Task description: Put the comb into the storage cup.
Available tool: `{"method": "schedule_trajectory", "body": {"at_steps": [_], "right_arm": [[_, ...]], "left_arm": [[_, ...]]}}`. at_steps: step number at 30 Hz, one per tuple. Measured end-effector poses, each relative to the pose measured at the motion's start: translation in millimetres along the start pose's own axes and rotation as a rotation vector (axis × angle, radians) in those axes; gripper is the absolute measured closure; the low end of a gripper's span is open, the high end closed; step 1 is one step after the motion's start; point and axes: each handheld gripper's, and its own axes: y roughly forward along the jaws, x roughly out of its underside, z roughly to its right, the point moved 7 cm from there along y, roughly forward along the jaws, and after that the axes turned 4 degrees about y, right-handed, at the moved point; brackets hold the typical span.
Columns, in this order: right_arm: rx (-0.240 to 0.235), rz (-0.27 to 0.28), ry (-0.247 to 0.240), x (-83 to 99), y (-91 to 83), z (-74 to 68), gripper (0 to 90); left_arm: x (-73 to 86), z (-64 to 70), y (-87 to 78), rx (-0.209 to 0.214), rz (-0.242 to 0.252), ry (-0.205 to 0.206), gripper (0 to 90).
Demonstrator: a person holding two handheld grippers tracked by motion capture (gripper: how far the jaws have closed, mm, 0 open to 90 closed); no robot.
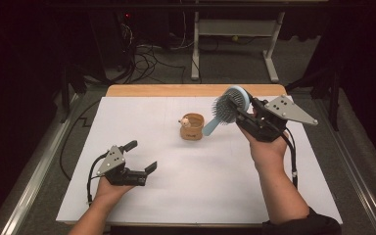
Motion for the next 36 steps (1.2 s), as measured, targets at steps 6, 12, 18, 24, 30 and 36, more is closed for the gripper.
{"method": "schedule_trajectory", "body": {"at_steps": [6, 12, 18, 24, 30, 36], "right_arm": [[0.003, 0.007, -0.003, -5.8, 5.7, -0.5, 59.4], [0.009, 0.015, -0.003, -9.2, 12.6, -0.3, 59.4], [0.006, 0.014, -0.005, -8.1, 24.3, -2.9, 59.4], [0.011, 0.009, 0.006, -3.0, 38.0, -1.5, 59.4], [0.024, 0.004, 0.015, 2.4, 47.8, 4.7, 59.4], [0.031, -0.002, 0.028, 6.3, 56.0, 10.4, 59.4]], "left_arm": [[1.1, 0.0, 0.4, -0.003, -0.003, 0.006, 0.6], [0.9, -0.3, 0.5, -0.006, -0.001, 0.007, 0.6], [1.5, -0.1, 1.0, -0.004, -0.003, 0.005, 0.6], [-1.4, -0.9, -0.1, -0.006, 0.01, 0.009, 0.6], [-1.6, -1.3, -0.3, -0.007, 0.012, 0.017, 0.6], [-2.2, -0.6, -0.9, -0.006, 0.012, 0.017, 0.6]]}}
